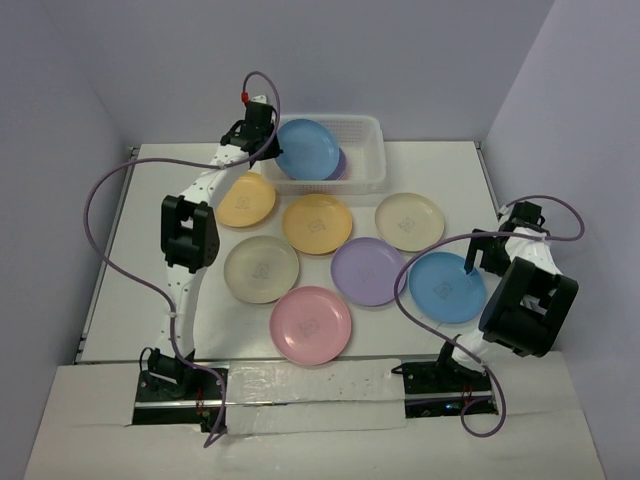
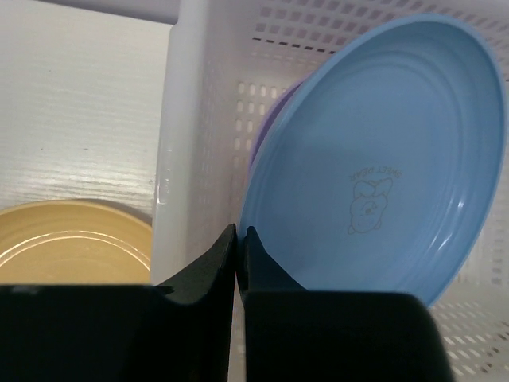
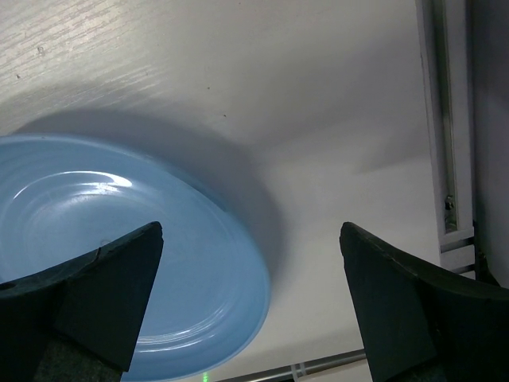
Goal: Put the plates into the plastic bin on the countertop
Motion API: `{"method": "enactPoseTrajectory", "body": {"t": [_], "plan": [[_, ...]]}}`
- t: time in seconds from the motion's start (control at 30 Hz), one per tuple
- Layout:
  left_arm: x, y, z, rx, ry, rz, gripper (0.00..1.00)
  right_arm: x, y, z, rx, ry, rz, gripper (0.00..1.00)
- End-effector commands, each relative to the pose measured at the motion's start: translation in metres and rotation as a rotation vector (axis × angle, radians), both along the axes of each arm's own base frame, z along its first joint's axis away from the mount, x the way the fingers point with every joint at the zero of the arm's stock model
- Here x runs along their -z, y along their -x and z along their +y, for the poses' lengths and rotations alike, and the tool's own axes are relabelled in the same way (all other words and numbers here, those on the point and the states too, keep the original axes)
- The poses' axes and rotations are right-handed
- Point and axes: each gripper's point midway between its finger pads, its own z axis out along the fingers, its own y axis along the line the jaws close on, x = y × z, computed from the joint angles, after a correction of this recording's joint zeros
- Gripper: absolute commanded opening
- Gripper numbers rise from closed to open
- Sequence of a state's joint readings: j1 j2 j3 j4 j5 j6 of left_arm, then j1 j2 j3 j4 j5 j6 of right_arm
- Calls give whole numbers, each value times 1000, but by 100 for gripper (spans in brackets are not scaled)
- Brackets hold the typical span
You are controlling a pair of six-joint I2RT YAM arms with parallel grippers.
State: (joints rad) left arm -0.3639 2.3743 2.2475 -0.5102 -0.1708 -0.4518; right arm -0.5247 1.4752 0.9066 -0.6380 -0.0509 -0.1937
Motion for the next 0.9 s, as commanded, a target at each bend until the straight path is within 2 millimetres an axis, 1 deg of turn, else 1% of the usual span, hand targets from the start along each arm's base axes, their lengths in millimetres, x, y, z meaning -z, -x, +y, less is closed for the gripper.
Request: {"method": "enactPoseTrajectory", "body": {"t": [0.0, 0.03, 0.07, 0.13, 0.2, 0.23, 0.3, 0.37, 0.4, 0.43, 0.47, 0.5, 0.6, 0.67, 0.73, 0.8, 0.87], "plan": [[-46, -29, 1, -47, 69, -157, 19, 5, -6, -1, -13, -20, -7, 97], [-43, -29, 0, -40, 70, -153, 27, 5, -6, -1, -16, -27, -4, 97], [-41, -29, -3, -26, 74, -151, 40, 6, -8, 1, -23, -45, -3, 95], [-45, -29, -6, -6, 80, -158, 56, 10, -11, 6, -42, -76, 0, 92], [-58, -28, -8, 9, 88, -176, 75, 12, -13, 6, -57, -85, 6, 88], [-66, -28, -8, 14, 92, -189, 81, 14, -13, 6, -61, -88, 11, 87], [-99, -26, -7, 18, 102, -245, 91, 20, -14, 5, -77, -89, 33, 81], [-132, -20, -4, 24, 115, -298, 93, 23, -15, 4, -83, -88, 44, 79], [-162, -12, -2, 30, 127, -347, 95, 25, -17, 5, -100, -91, 48, 77], [-181, -6, 1, 32, 134, -375, 96, 26, -17, 5, -107, -92, 51, 75], [-204, 4, 4, 42, 138, -410, 97, 27, -20, 5, -118, -87, 50, 74], [-219, 12, 7, 52, 137, -433, 99, 27, -22, 5, -127, -85, 50, 73], [-253, 35, 15, 82, 122, -484, 99, 30, -27, 4, -153, -72, 54, 70], [-264, 49, 21, 107, 114, -489, 99, 33, -27, 3, -165, -58, 62, 67], [-269, 64, 28, 146, 116, -473, 99, 36, -30, 1, -179, -47, 60, 59], [-268, 80, 44, 187, 146, -442, 99, 39, -32, 1, -190, -49, 61, 43], [-262, 95, 56, 241, 201, -408, 99, 38, -37, 0, -200, -47, 54, 27]]}}
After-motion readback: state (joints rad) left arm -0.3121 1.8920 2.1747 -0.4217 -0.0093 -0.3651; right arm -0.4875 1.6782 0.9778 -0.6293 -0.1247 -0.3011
